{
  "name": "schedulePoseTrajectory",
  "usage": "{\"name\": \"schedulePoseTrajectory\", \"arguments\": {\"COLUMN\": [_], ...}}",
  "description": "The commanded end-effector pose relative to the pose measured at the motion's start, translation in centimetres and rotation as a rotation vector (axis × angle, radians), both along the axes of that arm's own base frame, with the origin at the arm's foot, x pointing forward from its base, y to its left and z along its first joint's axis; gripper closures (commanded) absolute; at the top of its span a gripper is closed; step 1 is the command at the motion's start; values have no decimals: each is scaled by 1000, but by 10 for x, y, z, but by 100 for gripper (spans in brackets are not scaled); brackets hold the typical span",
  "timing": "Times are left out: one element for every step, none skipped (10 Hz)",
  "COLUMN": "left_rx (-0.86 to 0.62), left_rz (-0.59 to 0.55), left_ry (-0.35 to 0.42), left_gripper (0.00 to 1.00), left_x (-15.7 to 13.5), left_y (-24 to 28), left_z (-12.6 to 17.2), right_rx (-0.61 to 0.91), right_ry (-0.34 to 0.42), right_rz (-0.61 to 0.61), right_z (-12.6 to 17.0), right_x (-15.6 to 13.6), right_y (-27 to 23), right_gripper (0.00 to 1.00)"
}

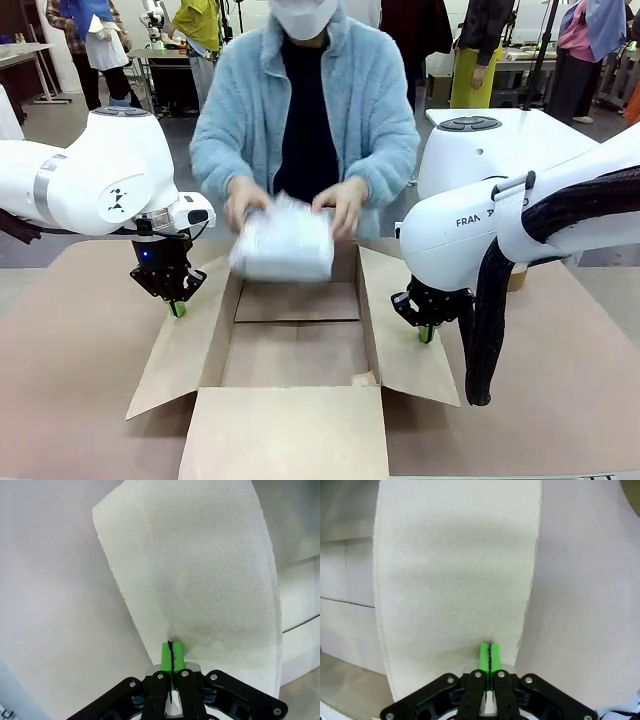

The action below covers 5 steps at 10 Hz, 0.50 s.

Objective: Wrap the clocks to prevent damage.
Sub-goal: Once the human has placed the objects inside and stepped back, release both hands from the side flaps of the Package Box.

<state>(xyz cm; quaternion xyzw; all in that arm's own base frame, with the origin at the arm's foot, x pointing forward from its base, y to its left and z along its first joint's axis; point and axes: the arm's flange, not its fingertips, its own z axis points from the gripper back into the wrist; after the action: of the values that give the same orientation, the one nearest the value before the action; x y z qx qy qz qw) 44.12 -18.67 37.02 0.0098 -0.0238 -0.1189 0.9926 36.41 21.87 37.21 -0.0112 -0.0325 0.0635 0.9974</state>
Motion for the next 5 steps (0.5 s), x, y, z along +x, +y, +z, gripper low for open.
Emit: {"name": "schedulePoseTrajectory", "arguments": {"left_rx": [13, 13, 13, 13, 13], "left_rz": [-3, -3, -3, -3, -3], "left_ry": [1, 1, 1, 1, 1], "left_gripper": [100, 100, 100, 100, 100], "left_x": [-1, -1, -1, -1, -1], "left_y": [1, 1, 1, 1, 1], "left_z": [-1, -1, -1, -1, -1], "right_rx": [-9, -9, -9, -9, -9], "right_ry": [2, 2, 2, 2, 2], "right_rz": [-2, -2, -2, -2, -2], "right_z": [-2, -2, -2, -2, -2], "right_x": [-1, -1, -1, -1, -1], "right_y": [0, 0, 0, 0, 0], "right_gripper": [99, 99, 99, 99, 99]}}
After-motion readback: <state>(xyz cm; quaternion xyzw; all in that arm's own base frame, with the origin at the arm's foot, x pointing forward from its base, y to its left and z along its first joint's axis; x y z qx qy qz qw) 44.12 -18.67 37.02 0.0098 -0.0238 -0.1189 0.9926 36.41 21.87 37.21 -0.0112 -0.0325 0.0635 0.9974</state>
